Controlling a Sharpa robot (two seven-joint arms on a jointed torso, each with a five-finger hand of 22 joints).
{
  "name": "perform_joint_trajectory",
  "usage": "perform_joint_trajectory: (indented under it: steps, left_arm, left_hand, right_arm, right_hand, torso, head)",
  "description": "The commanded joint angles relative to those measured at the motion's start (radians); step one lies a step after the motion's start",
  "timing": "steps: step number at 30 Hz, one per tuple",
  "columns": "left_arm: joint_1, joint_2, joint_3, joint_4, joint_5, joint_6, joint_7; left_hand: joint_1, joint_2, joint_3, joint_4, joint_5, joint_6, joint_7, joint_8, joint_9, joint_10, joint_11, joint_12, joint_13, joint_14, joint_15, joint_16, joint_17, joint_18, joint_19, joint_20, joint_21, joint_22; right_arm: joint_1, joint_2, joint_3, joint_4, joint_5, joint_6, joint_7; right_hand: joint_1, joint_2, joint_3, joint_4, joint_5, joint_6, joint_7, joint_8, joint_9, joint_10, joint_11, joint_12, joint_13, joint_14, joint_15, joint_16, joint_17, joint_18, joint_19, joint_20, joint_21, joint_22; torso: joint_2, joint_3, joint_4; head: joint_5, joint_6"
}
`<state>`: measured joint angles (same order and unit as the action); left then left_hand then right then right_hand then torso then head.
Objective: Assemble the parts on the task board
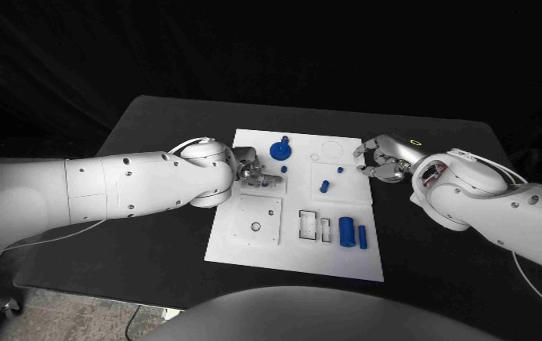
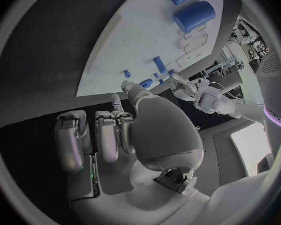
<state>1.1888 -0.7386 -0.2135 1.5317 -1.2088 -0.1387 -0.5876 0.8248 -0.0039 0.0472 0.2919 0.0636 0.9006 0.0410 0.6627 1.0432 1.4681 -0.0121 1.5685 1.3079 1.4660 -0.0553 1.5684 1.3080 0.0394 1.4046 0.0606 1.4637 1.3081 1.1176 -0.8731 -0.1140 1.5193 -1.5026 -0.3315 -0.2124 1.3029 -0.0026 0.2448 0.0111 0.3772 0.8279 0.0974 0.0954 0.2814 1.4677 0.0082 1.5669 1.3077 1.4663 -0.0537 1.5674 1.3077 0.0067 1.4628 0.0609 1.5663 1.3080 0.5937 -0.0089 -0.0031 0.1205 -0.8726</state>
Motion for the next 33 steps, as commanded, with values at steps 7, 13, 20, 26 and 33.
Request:
perform_joint_trajectory:
  steps: [7,13,20,26,33]
  left_arm:
    - [0.058,-0.035,0.001,0.032,0.009,0.023,-0.027]
    - [0.118,-0.047,0.006,0.027,0.022,0.115,-0.040]
    - [0.154,-0.035,0.014,-0.008,0.086,0.193,-0.041]
    - [0.161,-0.012,0.015,-0.055,0.088,0.243,-0.041]
    - [0.161,0.018,0.015,-0.137,0.070,0.253,-0.044]
  left_hand:
    - [0.049,0.023,-0.034,-0.001,0.012,0.012,-0.006,0.009,0.015,0.103,-0.009,0.002,0.263,0.105,-0.004,0.002,0.263,0.007,0.014,-0.005,0.000,0.134]
    - [0.129,0.017,-0.065,-0.005,0.063,0.008,-0.009,0.000,0.022,0.103,-0.013,0.002,0.263,0.105,-0.009,0.002,0.263,0.007,0.015,-0.010,-0.004,0.135]
    - [0.200,0.011,-0.090,-0.011,0.070,0.019,-0.014,-0.007,0.025,0.103,-0.017,0.002,0.263,0.105,-0.013,0.002,0.263,0.004,0.028,-0.014,0.002,0.146]
    - [0.221,0.018,-0.106,-0.005,0.053,0.025,-0.016,-0.020,0.021,0.103,-0.020,0.002,0.263,0.105,-0.015,0.002,0.263,-0.002,0.047,-0.016,0.015,0.162]
    - [0.221,0.037,-0.145,-0.002,0.061,0.039,-0.019,-0.056,0.005,0.103,-0.026,0.002,0.263,0.105,-0.023,0.002,0.263,-0.009,0.074,-0.024,0.031,0.182]
  right_arm:
    - [-0.001,0.004,0.000,-0.003,-0.004,-0.014,0.000]
    - [0.000,0.007,0.000,-0.004,0.000,-0.009,-0.001]
    - [0.000,0.006,0.000,-0.005,0.005,-0.007,0.001]
    - [0.000,0.003,0.000,-0.005,0.007,-0.003,0.001]
    - [0.000,-0.004,0.000,0.010,0.009,-0.001,0.000]
  right_hand:
    - [0.011,0.001,0.006,-0.001,0.007,0.006,0.006,-0.006,-0.002,0.103,0.005,0.004,0.263,0.104,0.010,0.003,0.263,-0.007,0.108,0.007,0.004,0.263]
    - [0.009,0.001,0.006,0.000,0.010,0.005,0.006,-0.007,-0.002,0.103,0.006,0.004,0.263,0.104,0.010,0.003,0.263,-0.007,0.108,0.007,0.004,0.263]
    - [0.007,0.001,0.007,0.001,0.013,0.004,0.007,-0.008,-0.003,0.103,0.006,0.004,0.263,0.104,0.011,0.003,0.263,-0.007,0.108,0.007,0.004,0.263]
    - [0.003,0.003,0.009,0.004,0.017,0.006,0.008,-0.007,-0.004,0.103,0.007,0.004,0.263,0.104,0.011,0.003,0.263,-0.007,0.108,0.008,0.004,0.263]
    - [-0.004,0.003,0.010,0.007,0.017,0.009,0.009,-0.006,-0.005,0.103,0.008,0.004,0.263,0.104,0.012,0.003,0.263,-0.007,0.108,0.008,0.004,0.263]
  torso:
    - [0.001,0.0013,-0.0014]
    - [0.000,0.0017,-0.0033]
    - [0.002,-0.0023,-0.0034]
    - [0.002,-0.0026,-0.0046]
    - [0.003,-0.0020,-0.0026]
  head:
    - [0.001,0.000]
    - [-0.007,0.000]
    - [-0.015,0.000]
    - [-0.010,0.000]
    - [-0.008,0.000]
